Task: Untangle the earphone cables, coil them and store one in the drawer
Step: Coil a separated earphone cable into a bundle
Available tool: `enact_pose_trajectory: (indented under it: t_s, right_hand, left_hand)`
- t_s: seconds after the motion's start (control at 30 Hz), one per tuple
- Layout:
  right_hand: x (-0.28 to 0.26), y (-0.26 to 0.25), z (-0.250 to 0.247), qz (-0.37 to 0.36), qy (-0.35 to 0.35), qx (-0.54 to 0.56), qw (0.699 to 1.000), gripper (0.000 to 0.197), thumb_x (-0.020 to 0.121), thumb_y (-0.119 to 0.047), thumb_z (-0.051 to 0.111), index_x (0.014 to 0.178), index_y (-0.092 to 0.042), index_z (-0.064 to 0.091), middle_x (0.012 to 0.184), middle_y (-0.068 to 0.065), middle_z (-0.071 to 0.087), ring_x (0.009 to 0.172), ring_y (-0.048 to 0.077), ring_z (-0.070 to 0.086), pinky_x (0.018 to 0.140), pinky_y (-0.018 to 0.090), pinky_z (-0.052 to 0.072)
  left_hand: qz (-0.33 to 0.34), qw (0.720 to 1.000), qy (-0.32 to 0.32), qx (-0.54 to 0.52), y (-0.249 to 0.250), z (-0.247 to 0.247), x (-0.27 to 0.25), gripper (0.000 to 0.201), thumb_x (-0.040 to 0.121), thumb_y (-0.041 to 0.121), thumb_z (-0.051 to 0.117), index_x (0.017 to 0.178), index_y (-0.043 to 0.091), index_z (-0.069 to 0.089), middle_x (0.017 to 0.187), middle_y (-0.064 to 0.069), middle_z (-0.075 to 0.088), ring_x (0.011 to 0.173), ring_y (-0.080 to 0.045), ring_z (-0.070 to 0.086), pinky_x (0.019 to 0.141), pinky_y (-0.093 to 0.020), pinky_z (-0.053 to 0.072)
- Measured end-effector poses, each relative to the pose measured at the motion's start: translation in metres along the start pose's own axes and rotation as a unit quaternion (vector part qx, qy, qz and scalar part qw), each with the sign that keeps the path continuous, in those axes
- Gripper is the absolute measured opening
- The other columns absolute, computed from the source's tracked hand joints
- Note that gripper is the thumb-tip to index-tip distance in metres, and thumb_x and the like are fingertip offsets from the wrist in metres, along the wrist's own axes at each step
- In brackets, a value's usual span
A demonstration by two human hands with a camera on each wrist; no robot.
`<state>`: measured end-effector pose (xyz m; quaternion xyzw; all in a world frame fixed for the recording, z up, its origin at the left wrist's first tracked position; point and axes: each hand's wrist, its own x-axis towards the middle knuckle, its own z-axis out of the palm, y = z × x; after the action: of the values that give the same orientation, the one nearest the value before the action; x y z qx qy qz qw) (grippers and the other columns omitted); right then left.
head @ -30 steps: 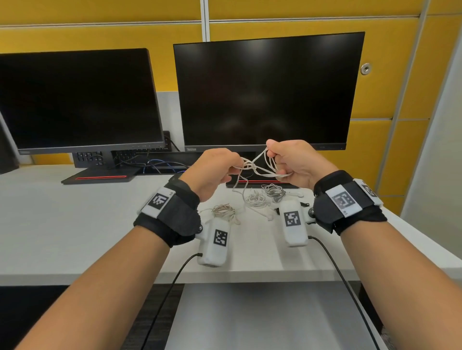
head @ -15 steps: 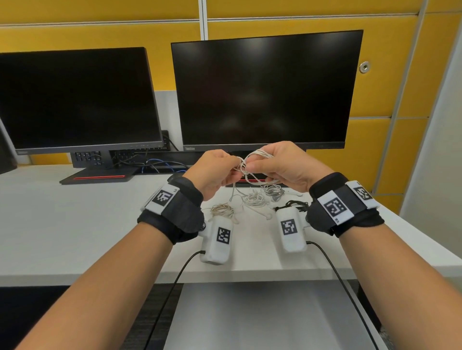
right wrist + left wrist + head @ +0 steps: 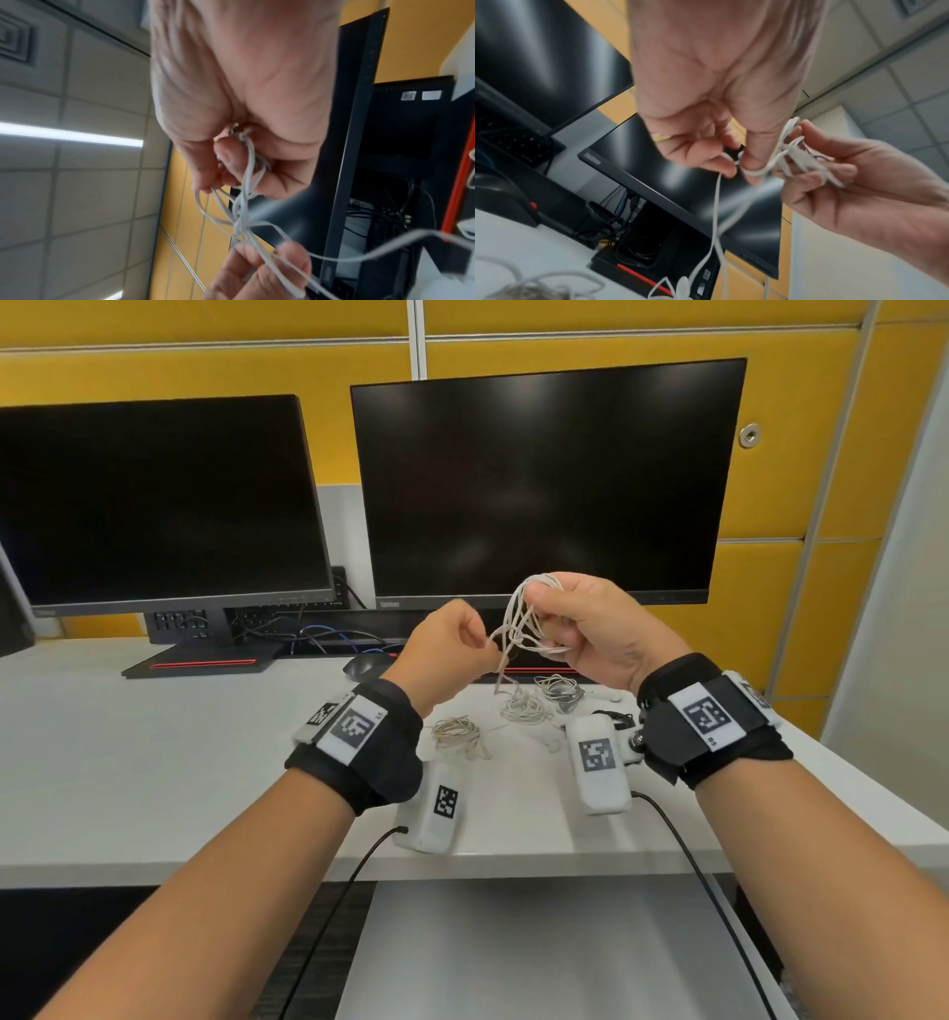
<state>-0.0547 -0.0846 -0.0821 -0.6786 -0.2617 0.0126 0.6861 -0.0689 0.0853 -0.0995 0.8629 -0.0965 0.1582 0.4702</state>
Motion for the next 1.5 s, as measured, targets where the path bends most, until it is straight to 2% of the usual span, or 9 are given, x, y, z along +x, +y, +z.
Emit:
enact_pose_trajectory:
  t_s: [0.2,0.4,0.53,0.73,0.87,0.93,1.1,1.3,1.5]
  right_hand:
    - [0.001,-0.011,-0.002,0.003,0.001,0.02,1.0,0.024,0.102,-0.02,0.047,0.083,-0.008,0.057,0.047,-0.005,0.044,0.045,0.007,0.036,0.058,0.022,0.043]
    - [0.004,-0.019,-0.005,-0.035,0.03,-0.053,0.998,0.015,0.097,-0.014,0.058,0.09,-0.003,0.065,0.078,0.01,0.064,0.047,0.005,0.045,0.054,0.019,0.039]
    - [0.005,-0.021,-0.003,-0.036,0.038,-0.066,0.996,0.009,0.095,-0.01,0.061,0.088,-0.006,0.065,0.07,0.003,0.061,0.047,0.005,0.045,0.049,0.016,0.04]
    - [0.006,-0.017,0.0,-0.018,0.036,-0.177,0.983,0.008,0.085,0.001,0.067,0.079,-0.004,0.064,0.069,0.007,0.056,0.051,0.009,0.047,0.049,0.022,0.041]
    - [0.006,-0.018,0.0,-0.019,0.055,-0.166,0.984,0.01,0.086,-0.003,0.069,0.091,0.005,0.068,0.064,0.004,0.056,0.051,0.009,0.045,0.049,0.022,0.039]
    - [0.007,-0.019,0.0,-0.017,0.061,-0.156,0.986,0.02,0.086,-0.008,0.071,0.097,0.009,0.067,0.063,0.004,0.058,0.051,0.01,0.043,0.048,0.021,0.038]
    - [0.009,-0.02,0.001,-0.028,0.078,-0.172,0.982,0.009,0.086,-0.007,0.07,0.09,0.001,0.069,0.066,0.006,0.056,0.054,0.012,0.046,0.048,0.021,0.042]
    - [0.011,-0.008,-0.001,0.009,0.082,-0.362,0.929,0.003,0.085,-0.013,0.072,0.085,-0.01,0.071,0.075,0.007,0.065,0.064,0.015,0.057,0.056,0.026,0.049]
    - [0.01,0.008,0.001,0.05,0.078,-0.478,0.873,0.016,0.092,-0.012,0.058,0.083,-0.006,0.069,0.072,0.01,0.059,0.066,0.017,0.055,0.063,0.028,0.05]
  left_hand:
    - [0.143,0.989,0.026,0.028,0.007,-0.005,0.0,0.016,0.084,0.005,0.07,0.082,0.021,0.066,0.075,0.012,0.058,0.049,-0.001,0.046,0.055,-0.011,0.045]
    - [0.103,0.99,-0.013,-0.098,0.021,-0.013,-0.003,0.018,0.095,0.016,0.055,0.092,0.027,0.069,0.084,0.007,0.066,0.072,-0.002,0.058,0.063,-0.016,0.051]
    - [0.097,0.992,0.018,-0.079,0.025,-0.012,-0.001,0.014,0.094,0.027,0.059,0.085,0.027,0.07,0.078,0.01,0.066,0.066,0.002,0.059,0.06,-0.016,0.05]
    - [0.019,0.983,0.03,-0.179,0.034,-0.019,0.003,0.016,0.094,0.012,0.051,0.084,0.015,0.063,0.083,0.0,0.058,0.074,-0.011,0.053,0.064,-0.023,0.044]
    - [-0.007,0.987,-0.002,-0.161,0.038,-0.021,0.002,0.014,0.096,0.021,0.055,0.096,0.01,0.063,0.1,-0.009,0.064,0.087,-0.015,0.056,0.08,-0.031,0.048]
    - [0.043,0.99,-0.013,-0.137,0.034,-0.02,0.0,0.019,0.092,0.031,0.062,0.099,0.015,0.067,0.097,-0.003,0.068,0.081,-0.007,0.06,0.072,-0.022,0.049]
    - [0.079,0.99,0.021,-0.114,0.029,-0.018,-0.001,0.012,0.089,0.01,0.066,0.099,0.017,0.067,0.085,0.001,0.069,0.073,-0.002,0.064,0.062,-0.011,0.047]
    - [0.089,0.935,0.014,-0.344,0.041,-0.03,-0.002,0.018,0.099,0.005,0.044,0.099,0.019,0.055,0.068,0.006,0.06,0.078,-0.012,0.063,0.085,-0.03,0.051]
    - [0.132,0.898,0.039,-0.418,0.052,-0.046,-0.001,0.018,0.101,0.007,0.043,0.098,0.017,0.057,0.07,0.005,0.062,0.076,-0.01,0.064,0.084,-0.026,0.053]
